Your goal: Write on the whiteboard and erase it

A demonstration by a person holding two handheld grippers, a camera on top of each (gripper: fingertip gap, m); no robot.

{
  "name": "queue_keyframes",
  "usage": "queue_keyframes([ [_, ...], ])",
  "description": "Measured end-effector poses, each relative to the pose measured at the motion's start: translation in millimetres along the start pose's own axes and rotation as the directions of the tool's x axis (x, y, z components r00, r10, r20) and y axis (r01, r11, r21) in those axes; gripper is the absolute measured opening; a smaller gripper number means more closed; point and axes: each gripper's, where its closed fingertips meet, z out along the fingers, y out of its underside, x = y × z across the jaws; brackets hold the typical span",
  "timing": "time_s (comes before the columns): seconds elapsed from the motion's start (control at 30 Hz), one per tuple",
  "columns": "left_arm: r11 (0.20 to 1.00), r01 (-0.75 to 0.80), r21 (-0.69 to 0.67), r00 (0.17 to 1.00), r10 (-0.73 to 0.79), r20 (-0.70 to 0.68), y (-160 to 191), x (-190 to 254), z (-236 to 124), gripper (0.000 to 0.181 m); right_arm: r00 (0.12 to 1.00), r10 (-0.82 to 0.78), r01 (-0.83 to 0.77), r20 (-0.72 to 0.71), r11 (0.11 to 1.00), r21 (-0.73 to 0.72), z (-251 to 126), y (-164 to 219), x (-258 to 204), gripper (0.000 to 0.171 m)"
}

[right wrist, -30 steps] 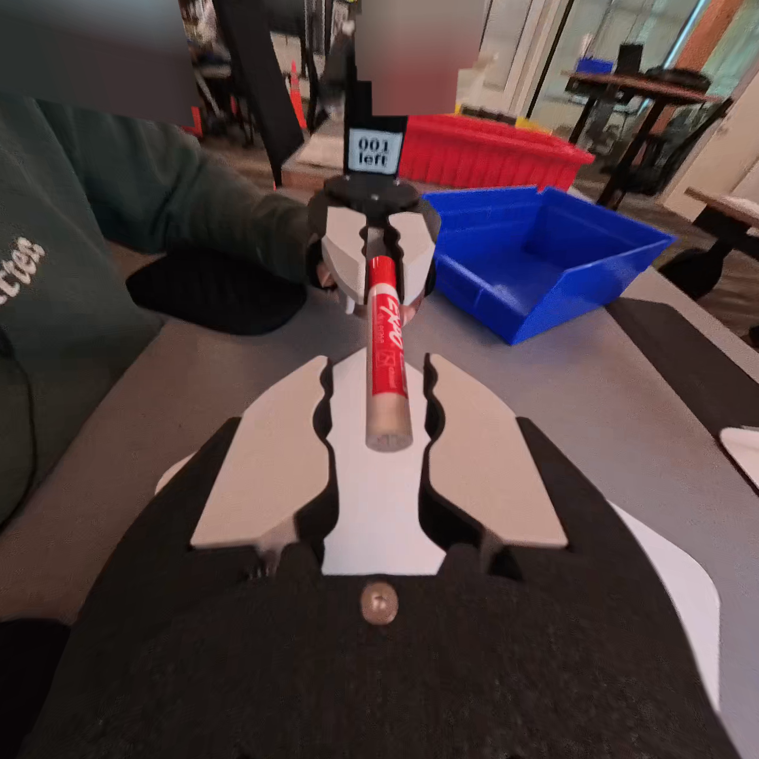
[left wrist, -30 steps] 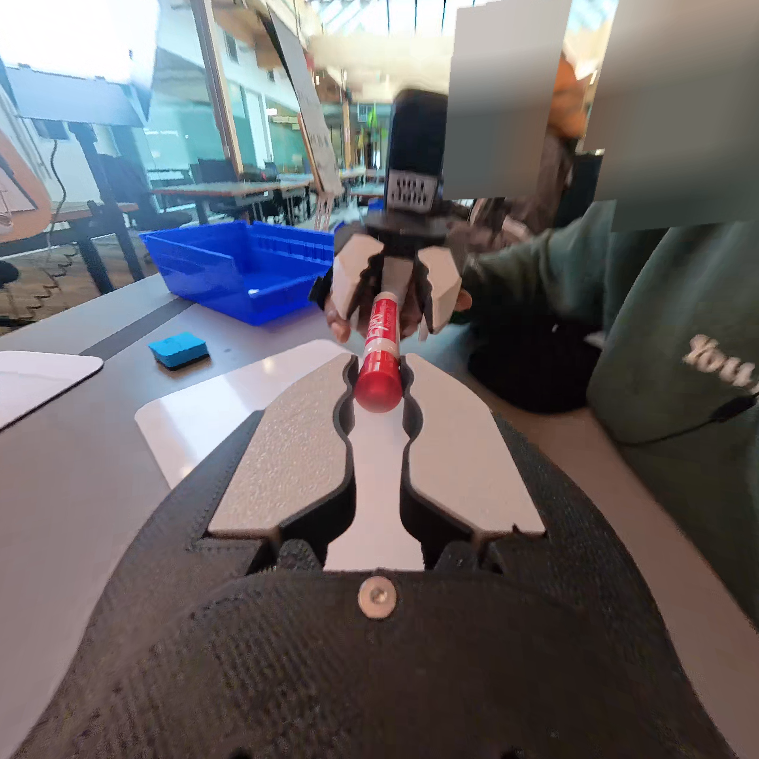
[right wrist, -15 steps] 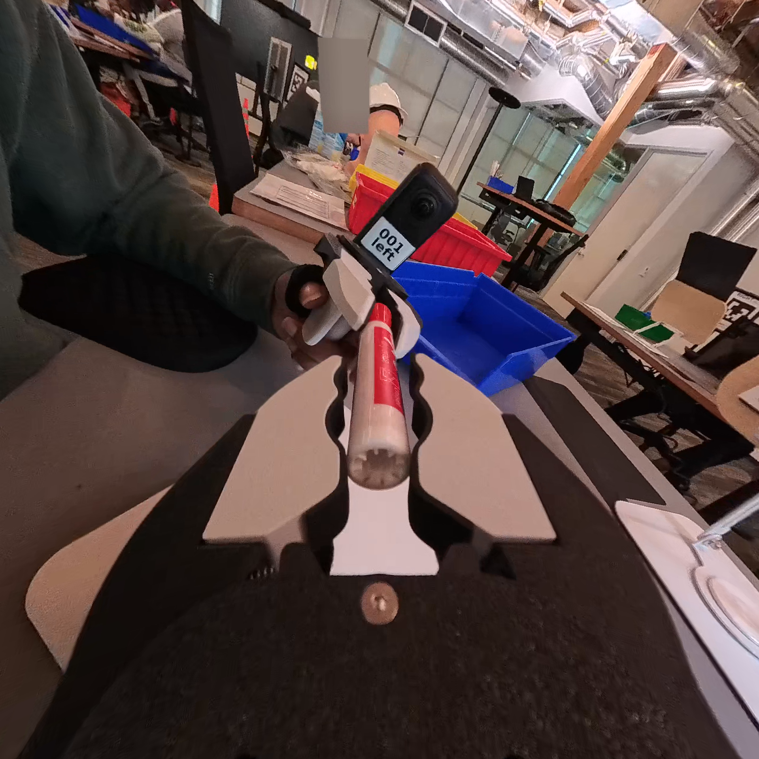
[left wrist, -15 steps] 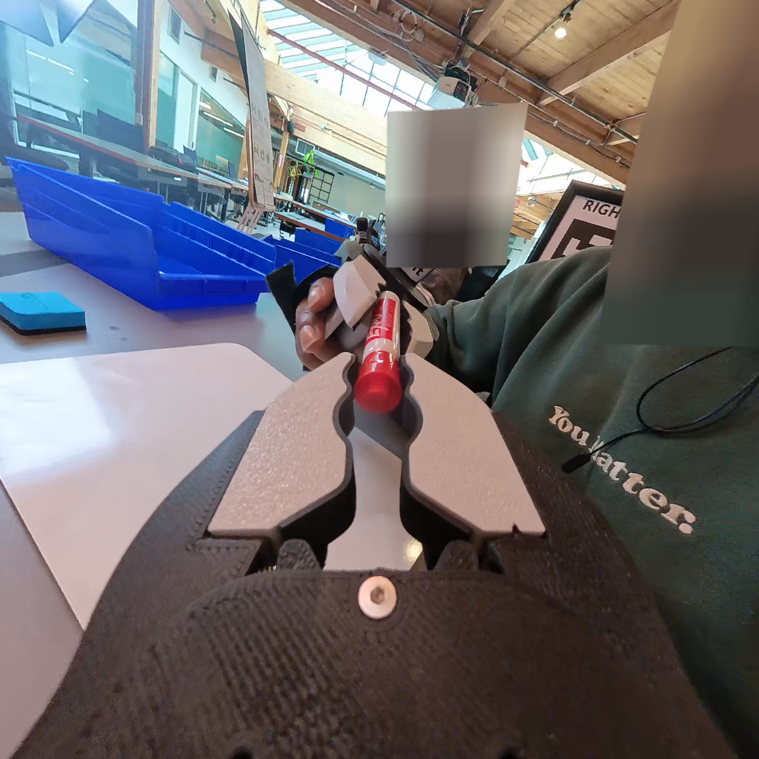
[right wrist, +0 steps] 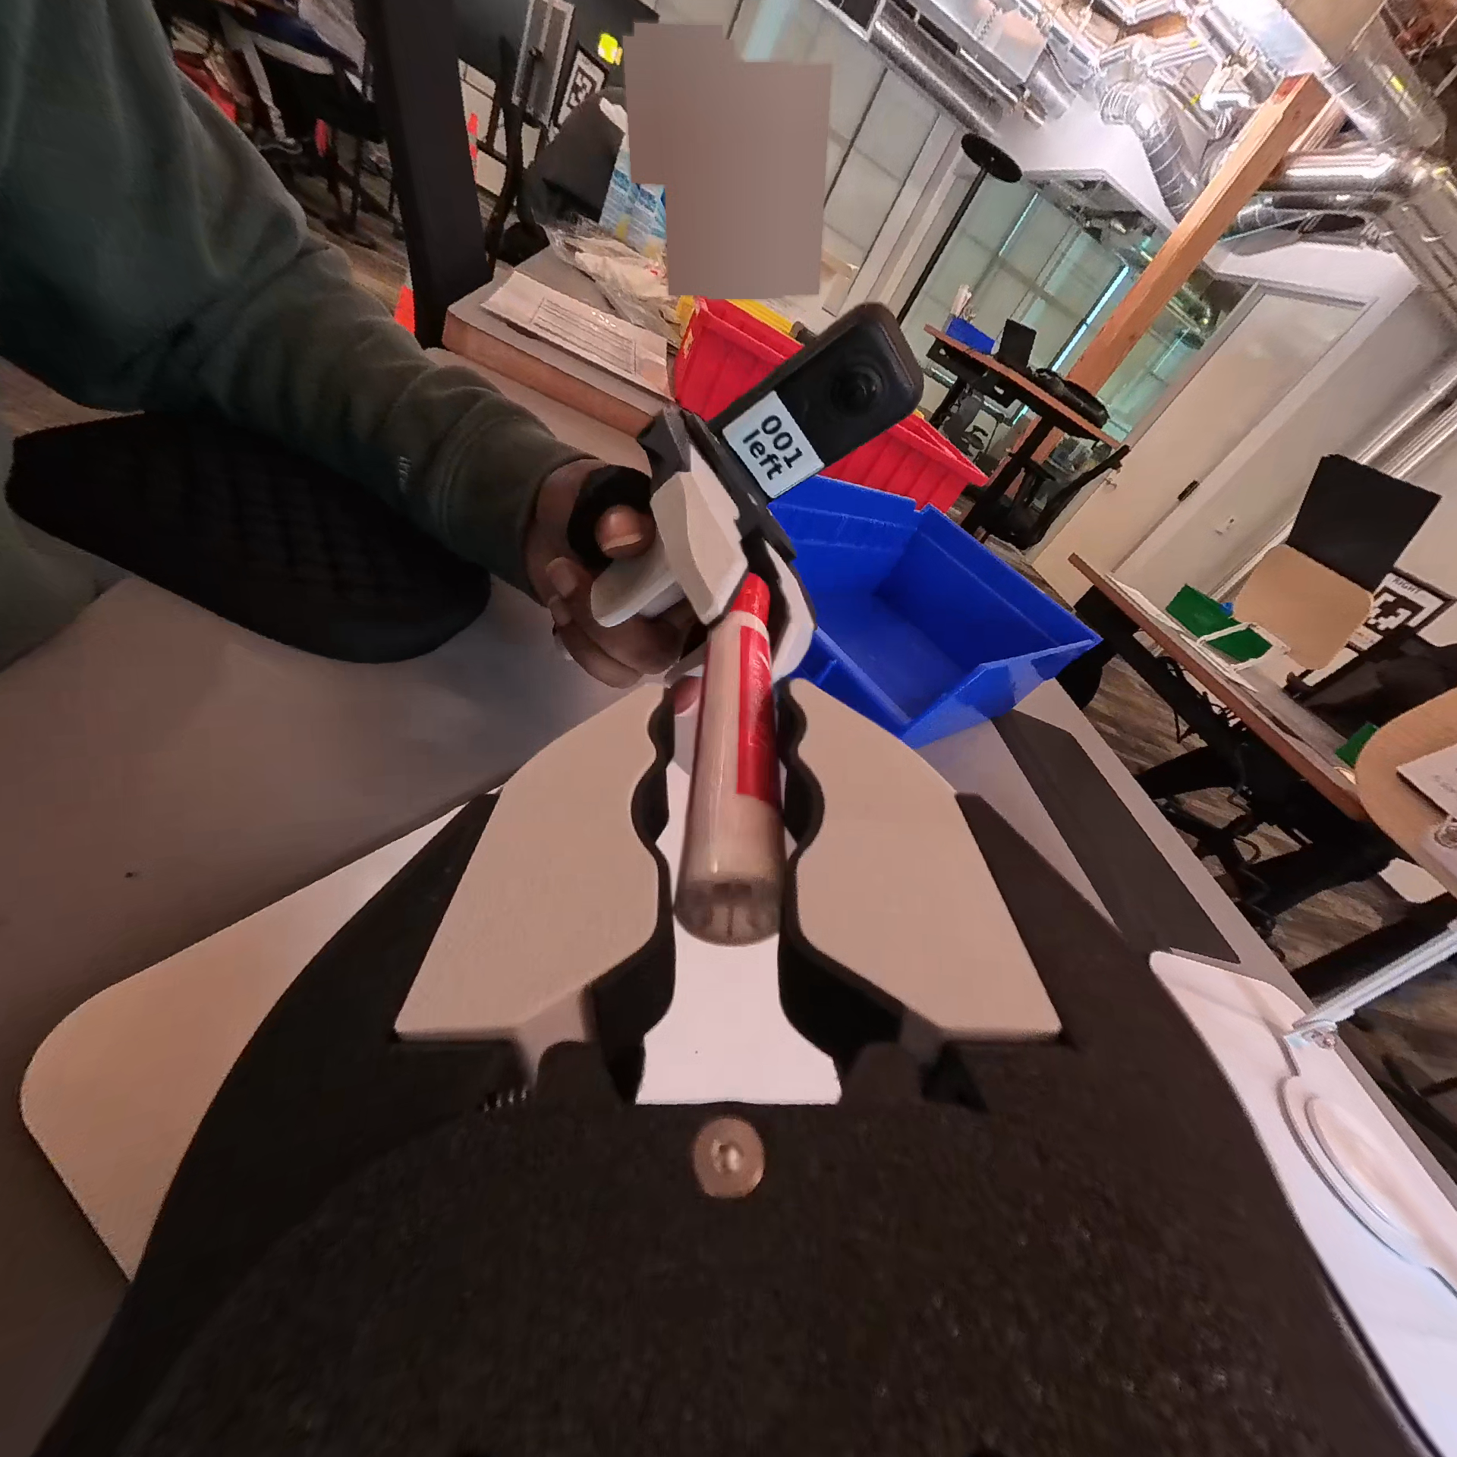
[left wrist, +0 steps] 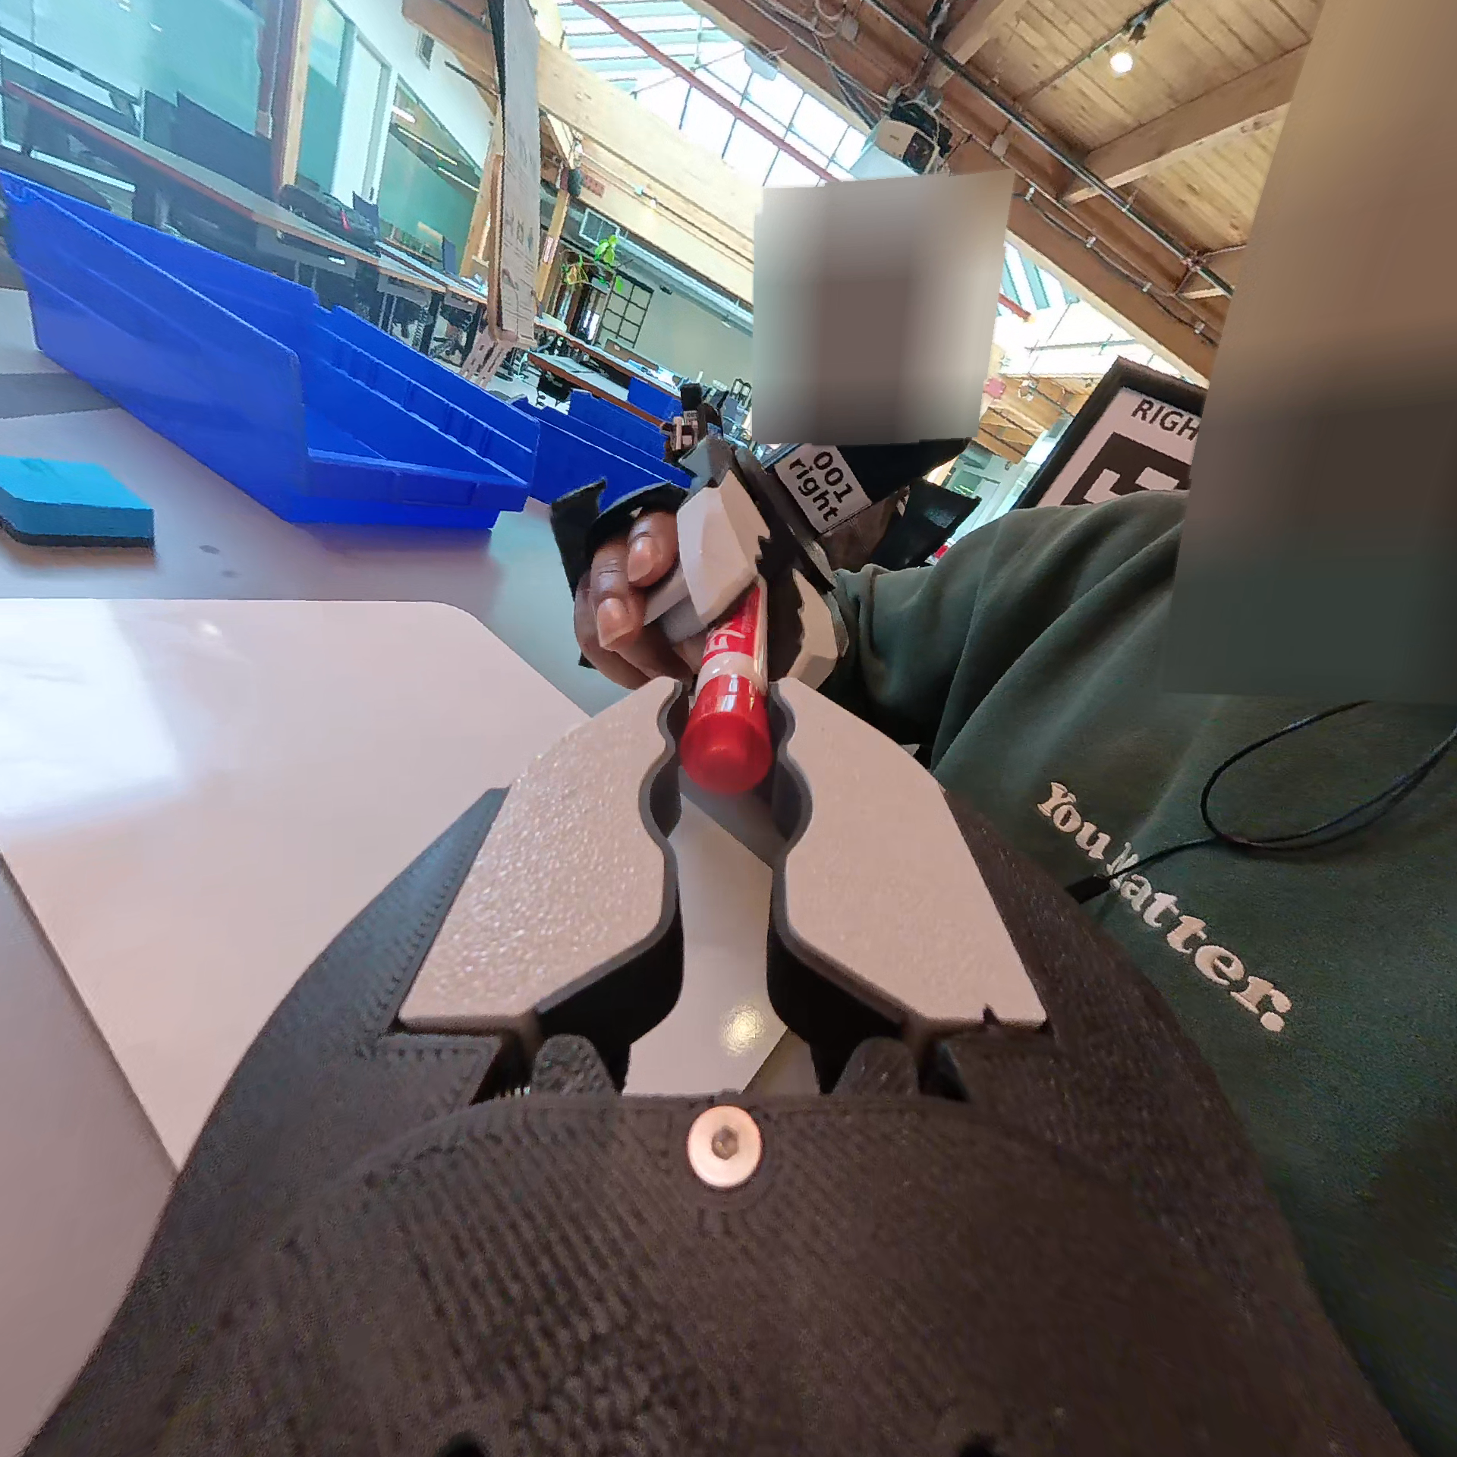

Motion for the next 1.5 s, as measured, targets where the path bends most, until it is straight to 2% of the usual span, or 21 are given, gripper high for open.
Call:
queue_keyframes([
  [0.1,1.000,-0.018,0.000,1.000,0.018,-0.023,-0.3,8.0,2.4,0.019,1.000,-0.019,0.019,0.014,1.000,-0.017,1.4,1.6,-3.2,0.026],
  [0.47,0.998,0.066,0.007,0.997,-0.066,-0.046,3.2,7.1,4.7,0.019,1.000,-0.019,0.018,0.010,1.000,0.019,-0.3,-5.1,-5.1,0.025],
  [0.8,0.997,0.080,-0.017,0.997,-0.081,-0.009,7.3,2.0,6.9,0.020,0.987,0.148,-0.148,0.061,0.989,-0.014,-3.3,-0.9,1.0,0.020],
  [1.27,0.976,0.218,-0.010,0.976,-0.218,-0.025,11.0,-4.6,2.3,0.019,0.991,0.132,-0.131,0.032,0.991,-0.031,3.6,8.8,-4.5,0.024],
  [1.5,0.976,0.216,-0.005,0.976,-0.216,-0.007,10.4,-5.2,2.7,0.020,0.988,0.151,-0.151,0.019,0.988,-0.021,3.7,9.8,-2.3,0.023],
])
